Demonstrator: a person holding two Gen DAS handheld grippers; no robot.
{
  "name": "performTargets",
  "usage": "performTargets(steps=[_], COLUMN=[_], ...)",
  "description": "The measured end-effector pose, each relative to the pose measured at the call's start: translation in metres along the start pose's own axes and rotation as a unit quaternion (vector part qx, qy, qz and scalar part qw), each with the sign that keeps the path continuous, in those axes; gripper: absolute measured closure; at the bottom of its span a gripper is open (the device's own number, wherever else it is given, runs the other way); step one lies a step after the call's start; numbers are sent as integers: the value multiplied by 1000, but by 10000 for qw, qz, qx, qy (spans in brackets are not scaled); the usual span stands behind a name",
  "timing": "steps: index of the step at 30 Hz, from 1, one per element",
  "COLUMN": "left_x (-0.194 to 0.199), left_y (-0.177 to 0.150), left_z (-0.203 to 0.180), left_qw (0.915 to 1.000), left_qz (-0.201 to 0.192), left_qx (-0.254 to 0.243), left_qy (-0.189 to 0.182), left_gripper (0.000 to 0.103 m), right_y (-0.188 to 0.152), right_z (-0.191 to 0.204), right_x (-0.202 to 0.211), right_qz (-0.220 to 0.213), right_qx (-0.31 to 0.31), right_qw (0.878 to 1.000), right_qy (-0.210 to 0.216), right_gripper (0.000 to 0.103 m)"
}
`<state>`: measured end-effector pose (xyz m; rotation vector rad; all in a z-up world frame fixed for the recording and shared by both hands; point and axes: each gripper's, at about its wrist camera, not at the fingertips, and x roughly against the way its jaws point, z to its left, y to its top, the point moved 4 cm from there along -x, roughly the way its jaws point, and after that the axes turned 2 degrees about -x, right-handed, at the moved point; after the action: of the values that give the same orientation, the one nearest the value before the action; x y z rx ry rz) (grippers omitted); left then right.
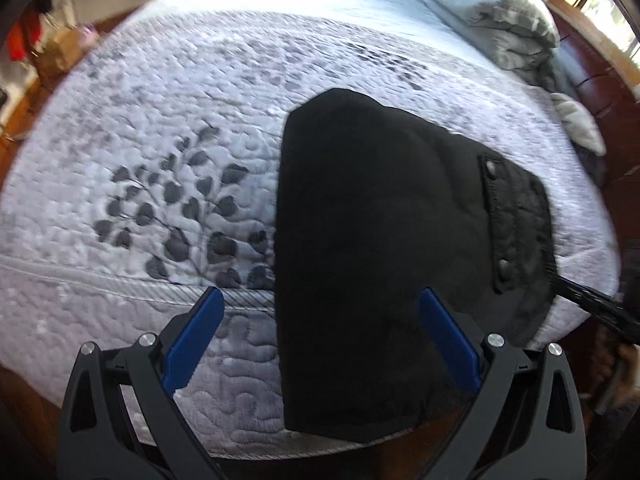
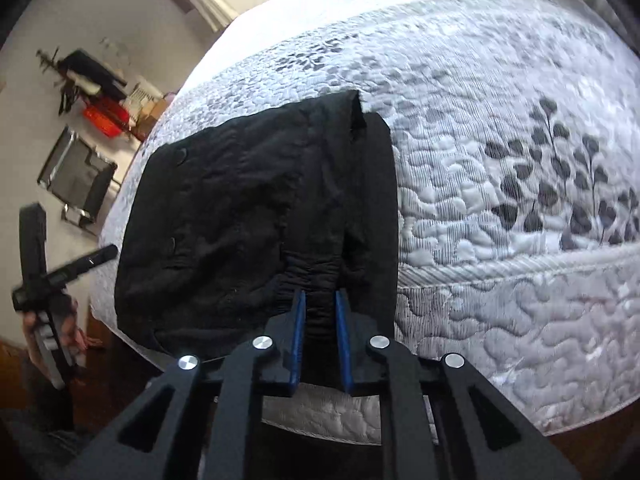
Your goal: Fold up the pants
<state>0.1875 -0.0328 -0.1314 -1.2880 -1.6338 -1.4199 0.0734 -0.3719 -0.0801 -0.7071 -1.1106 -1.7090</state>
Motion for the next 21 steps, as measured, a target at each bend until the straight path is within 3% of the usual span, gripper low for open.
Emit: performTargets(steps=[1, 2, 3, 7, 9, 12, 14, 16, 19, 21], left_x=[-1, -2, -5, -19, -26, -39, -48, -56, -68, -74], left_y=[0, -1, -1, -3, -6, -11, -16, -19, -19, -17], left_z=[4, 7, 10, 19, 25, 29, 29, 27, 24, 18], left_qw=[9997, 9991, 9982, 9924, 9896, 9751, 9615, 9566, 9582, 9550], left_qz=[68, 120, 187, 485, 627, 941, 1192, 1318, 1428, 1503], left_qx=[48, 96, 144, 340, 451, 629, 750, 763, 643, 639], left_qy=[-222, -391, -544, -1080, -1213, -1906, -2358, -2485, -2394, -2477], left_gripper=[5, 5, 5, 5, 5, 5, 5, 5, 5, 5], right_y=[0, 1, 2, 9, 12, 17, 21, 24, 26, 27], right_z=[1, 0, -1, -13, -15, -18, -21, -27, -35, -40], right_x=[3, 6, 9, 17, 19, 18, 14, 9, 0, -6], right_qz=[-30, -106, -163, -350, -376, -413, -390, -364, -294, -222], right_qx=[8, -29, -74, -470, -528, -593, -698, -888, -1069, -1152], right_qw=[10000, 9999, 9998, 9970, 9956, 9933, 9907, 9875, 9836, 9811], right_qy=[36, 62, 86, 510, 678, 905, 1099, 1250, 1425, 1540], right_gripper=[79, 65, 57, 55, 47, 31, 29, 29, 28, 25])
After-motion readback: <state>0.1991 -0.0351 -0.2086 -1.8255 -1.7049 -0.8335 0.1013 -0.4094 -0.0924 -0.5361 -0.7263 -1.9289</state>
